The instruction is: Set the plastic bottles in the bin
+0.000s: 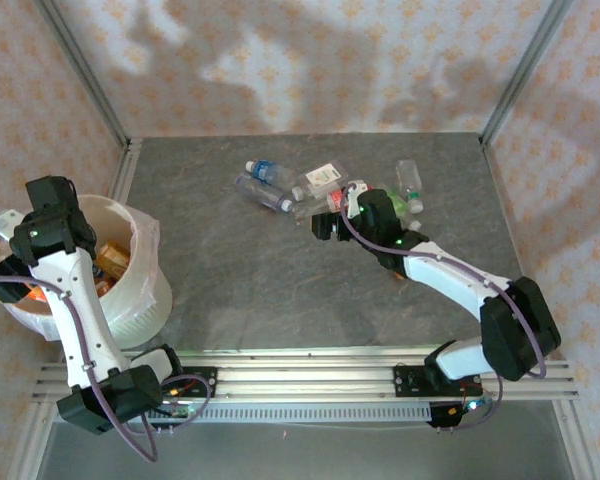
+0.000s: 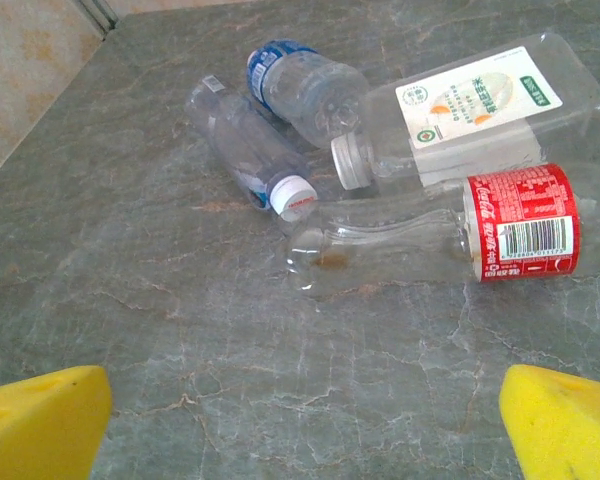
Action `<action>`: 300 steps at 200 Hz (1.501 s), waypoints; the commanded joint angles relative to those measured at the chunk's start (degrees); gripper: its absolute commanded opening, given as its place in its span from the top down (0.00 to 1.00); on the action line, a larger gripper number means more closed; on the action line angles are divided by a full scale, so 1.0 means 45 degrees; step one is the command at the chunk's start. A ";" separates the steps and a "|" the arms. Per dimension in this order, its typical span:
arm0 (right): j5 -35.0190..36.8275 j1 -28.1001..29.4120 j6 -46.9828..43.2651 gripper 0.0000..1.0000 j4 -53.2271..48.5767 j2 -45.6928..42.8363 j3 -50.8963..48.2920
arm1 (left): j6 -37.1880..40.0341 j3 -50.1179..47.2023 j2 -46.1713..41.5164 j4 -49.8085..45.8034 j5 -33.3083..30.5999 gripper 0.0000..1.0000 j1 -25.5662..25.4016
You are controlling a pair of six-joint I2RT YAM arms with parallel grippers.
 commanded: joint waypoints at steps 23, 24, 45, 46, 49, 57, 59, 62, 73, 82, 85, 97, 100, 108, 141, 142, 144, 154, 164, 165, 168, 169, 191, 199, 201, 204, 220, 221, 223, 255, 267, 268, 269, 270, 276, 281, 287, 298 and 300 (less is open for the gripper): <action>0.0186 0.0109 0.0043 0.00 -0.0316 0.0424 0.0699 | -0.0383 0.0315 -0.0474 0.0462 0.1864 0.03 0.0078; 0.0185 0.0118 0.0053 0.00 -0.0320 0.0438 0.0700 | -0.0393 0.0336 -0.0477 0.0469 0.1908 0.03 0.0078; 0.0164 0.0110 0.0144 0.00 -0.0312 0.0568 0.0739 | -0.0413 0.0513 -0.0633 0.0702 0.2982 0.00 0.0077; 0.0164 0.0109 0.0152 0.00 -0.0318 0.0559 0.0740 | -0.0408 0.0523 -0.0644 0.0715 0.3033 0.00 0.0087; 0.0164 0.0108 0.0177 0.00 -0.0321 0.0576 0.0740 | -0.0421 0.0532 -0.0669 0.0769 0.3213 0.00 0.0093; 0.0181 0.0121 0.0197 0.00 -0.0307 0.0608 0.0726 | -0.0376 0.0521 -0.0759 0.0961 0.3774 0.00 0.0084; 0.0183 0.0136 0.0199 0.00 -0.0305 0.0599 0.0712 | -0.0343 0.0506 -0.0794 0.1031 0.3946 0.00 0.0084; 0.0186 0.0131 0.0214 0.00 -0.0322 0.0601 0.0717 | -0.0308 0.0481 -0.0846 0.1135 0.4211 0.00 0.0083; 0.0223 0.0146 0.0268 0.00 -0.0321 0.0593 0.0720 | -0.0162 0.0318 -0.1084 0.1586 0.5320 0.00 0.0060; 0.0261 0.0135 0.0325 0.00 -0.0283 0.0550 0.0701 | -0.0076 0.0158 -0.1299 0.2003 0.6298 0.00 0.0050; 0.0276 0.0134 0.0335 0.00 -0.0278 0.0526 0.0701 | -0.0094 0.0101 -0.1376 0.2109 0.6614 0.00 0.0037; 0.0362 0.0128 0.0400 0.00 -0.0259 0.0425 0.0669 | -0.0223 -0.0102 -0.1704 0.2600 0.7751 0.00 -0.0109; 0.0394 0.0128 0.0413 0.00 -0.0265 0.0398 0.0662 | -0.0298 -0.0151 -0.1790 0.2731 0.7992 0.00 -0.0149; 0.0499 0.0128 0.0475 0.00 -0.0243 0.0323 0.0625 | -0.0581 -0.0268 -0.2029 0.3058 0.8546 0.01 -0.0362; 0.1414 0.0128 0.1022 0.00 -0.0034 -0.0061 0.0382 | -0.1760 -0.0677 -0.3192 0.5028 1.0338 0.01 -0.1953; 0.1463 0.0128 0.1031 0.00 -0.0023 -0.0078 0.0375 | -0.1795 -0.0677 -0.3213 0.5096 1.0364 0.01 -0.2002; 0.1519 0.0128 0.1067 0.00 0.0000 -0.0134 0.0341 | -0.1840 -0.0663 -0.3268 0.5204 1.0451 0.01 -0.2078; 0.1938 0.0133 0.1193 0.01 0.0113 -0.0354 0.0190 | -0.1970 -0.0657 -0.3420 0.5792 1.0991 0.01 -0.2451; 0.2417 0.0131 0.1319 0.01 0.0235 -0.0586 0.0007 | -0.2690 -0.0774 -0.3468 0.6408 1.1711 0.01 -0.2745; 0.2463 0.0129 0.1316 0.01 0.0238 -0.0604 0.0002 | -0.2729 -0.0794 -0.3478 0.6459 1.1763 0.01 -0.2779; 0.2595 0.0123 0.1331 0.01 0.0241 -0.0685 -0.0061 | -0.2923 -0.0900 -0.3486 0.6692 1.1950 0.01 -0.2907; 0.2649 0.0116 0.1322 0.01 0.0251 -0.0712 -0.0080 | -0.2982 -0.0935 -0.3497 0.6757 1.2000 0.01 -0.2948; 0.3718 -0.0007 0.1358 0.01 -0.0288 -0.1182 -0.0222 | -0.4453 -0.2166 -0.3590 0.8951 1.2348 0.01 -0.4612; 0.4025 -0.0172 0.1476 0.01 -0.0832 -0.1247 -0.0098 | -0.4634 -0.2556 -0.3549 0.9607 1.1994 0.01 -0.5577; 0.4103 -0.0221 0.1539 0.01 -0.0969 -0.1256 -0.0046 | -0.4640 -0.2627 -0.3508 0.9750 1.1855 0.01 -0.5833; 0.4216 -0.0304 0.1622 0.01 -0.1230 -0.1274 0.0026 | -0.4627 -0.2703 -0.3434 0.9901 1.1632 0.01 -0.6206; 0.4256 -0.0975 0.1991 0.01 -0.2552 -0.1257 0.0397 | -0.4228 -0.2745 -0.2766 1.0310 1.0610 0.01 -0.8079; 0.4222 -0.1029 0.1974 0.01 -0.2620 -0.1262 0.0412 | -0.4201 -0.2737 -0.2707 1.0315 1.0568 0.01 -0.8161; 0.4177 -0.1118 0.1952 0.01 -0.2730 -0.1265 0.0433 | -0.4156 -0.2706 -0.2614 1.0347 1.0446 0.01 -0.8241; 0.4417 -0.2195 0.0590 0.01 -0.4769 -0.1288 0.0986 | -0.4038 -0.2084 -0.0382 1.0725 1.0245 0.00 -1.0317; 0.4328 -0.2579 0.0389 0.01 -0.5571 -0.1249 0.1211 | -0.4133 -0.1925 0.0382 1.1145 1.0496 0.00 -1.0749; 0.4316 -0.2622 0.0372 0.01 -0.5643 -0.1248 0.1219 | -0.4133 -0.1907 0.0449 1.1181 1.0511 0.00 -1.0776; 0.4301 -0.2653 0.0364 0.01 -0.5699 -0.1247 0.1224 | -0.4134 -0.1898 0.0522 1.1209 1.0519 0.00 -1.0818; 0.4274 -0.2689 0.0350 0.01 -0.5756 -0.1247 0.1235 | -0.4134 -0.1883 0.0568 1.1233 1.0532 0.00 -1.0849; 0.4121 -0.2900 0.0279 0.01 -0.6088 -0.1210 0.1265 | -0.4134 -0.1785 0.0908 1.1408 1.0546 0.00 -1.1048; 0.4015 -0.3061 0.0259 0.01 -0.6390 -0.1212 0.1266 | -0.4144 -0.1691 0.1197 1.1470 1.0519 0.00 -1.1210; 0.3993 -0.3248 0.0290 0.01 -0.6730 -0.1204 0.1267 | -0.4153 -0.1552 0.1516 1.1549 1.0522 0.00 -1.1365; 0.4017 -0.3610 0.0525 0.01 -0.7345 -0.1169 0.1238 | -0.4101 -0.1309 0.2068 1.1613 1.0678 0.00 -1.1577; 0.3989 -0.3688 0.0560 0.01 -0.7451 -0.1149 0.1221 | -0.4072 -0.1250 0.2169 1.1624 1.0720 0.00 -1.1606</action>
